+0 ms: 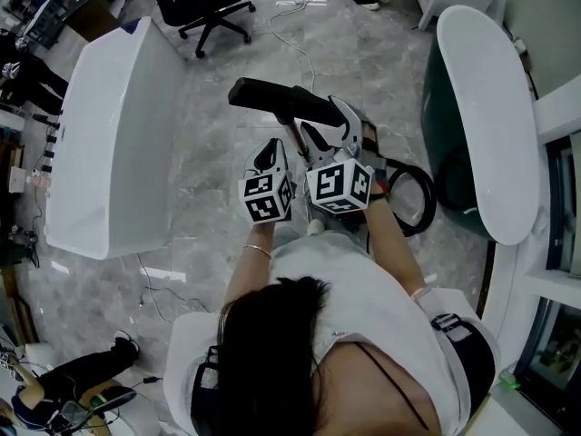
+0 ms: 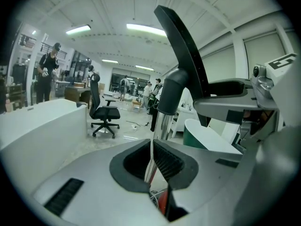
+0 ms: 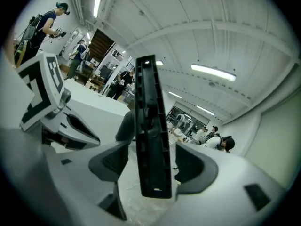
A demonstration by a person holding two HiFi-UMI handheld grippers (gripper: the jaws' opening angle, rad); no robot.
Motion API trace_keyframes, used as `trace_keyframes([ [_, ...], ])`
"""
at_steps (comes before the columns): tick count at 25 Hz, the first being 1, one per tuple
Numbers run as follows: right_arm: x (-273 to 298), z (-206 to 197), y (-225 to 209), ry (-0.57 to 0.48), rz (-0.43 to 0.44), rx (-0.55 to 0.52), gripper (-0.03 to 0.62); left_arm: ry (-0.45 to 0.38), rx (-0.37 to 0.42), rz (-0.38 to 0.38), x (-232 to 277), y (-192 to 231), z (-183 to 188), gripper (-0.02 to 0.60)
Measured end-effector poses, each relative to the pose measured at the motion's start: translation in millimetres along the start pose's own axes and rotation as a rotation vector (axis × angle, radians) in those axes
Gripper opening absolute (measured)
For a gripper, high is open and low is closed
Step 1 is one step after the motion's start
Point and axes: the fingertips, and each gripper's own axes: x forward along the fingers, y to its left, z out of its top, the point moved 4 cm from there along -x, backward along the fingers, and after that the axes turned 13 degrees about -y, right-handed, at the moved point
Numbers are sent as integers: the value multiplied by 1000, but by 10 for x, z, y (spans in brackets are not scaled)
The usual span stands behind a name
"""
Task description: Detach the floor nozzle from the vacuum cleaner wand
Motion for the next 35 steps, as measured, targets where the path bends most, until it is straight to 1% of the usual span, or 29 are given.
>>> trace_keyframes([
  [3,87,-103,50,36,24,-27,304,0,-1,0,72,-15,-18,12],
  [9,146,-117,13,35,-19,-73,304,-10,-1,-4,108,-2,30,12],
  [14,224,-133,53,46,-1,-135,304,-7,-1,3,76,4,-1,14],
  [16,260,-145,66,48,-11,-149,304,-2,3,3,73,15,-16,12],
  [20,338,-102,85,39,-24,-155,304,6,3,-6,75,68,-20,14],
  [24,362,-100,54,32,-36,-168,304,3,-5,-11,84,28,-13,14],
  [27,406,-107,12,25,-57,-159,302,2,2,-35,114,14,-12,14],
  [30,467,-121,22,33,-51,-146,302,10,-1,-66,142,26,-20,14],
  [31,471,-121,9,32,-62,-140,284,19,-7,-78,151,20,-32,15],
  [32,470,-118,-5,32,-74,-131,218,28,-13,-87,158,12,-45,15],
  [35,466,-114,-11,35,-75,-109,215,35,-16,-96,170,6,-51,23],
])
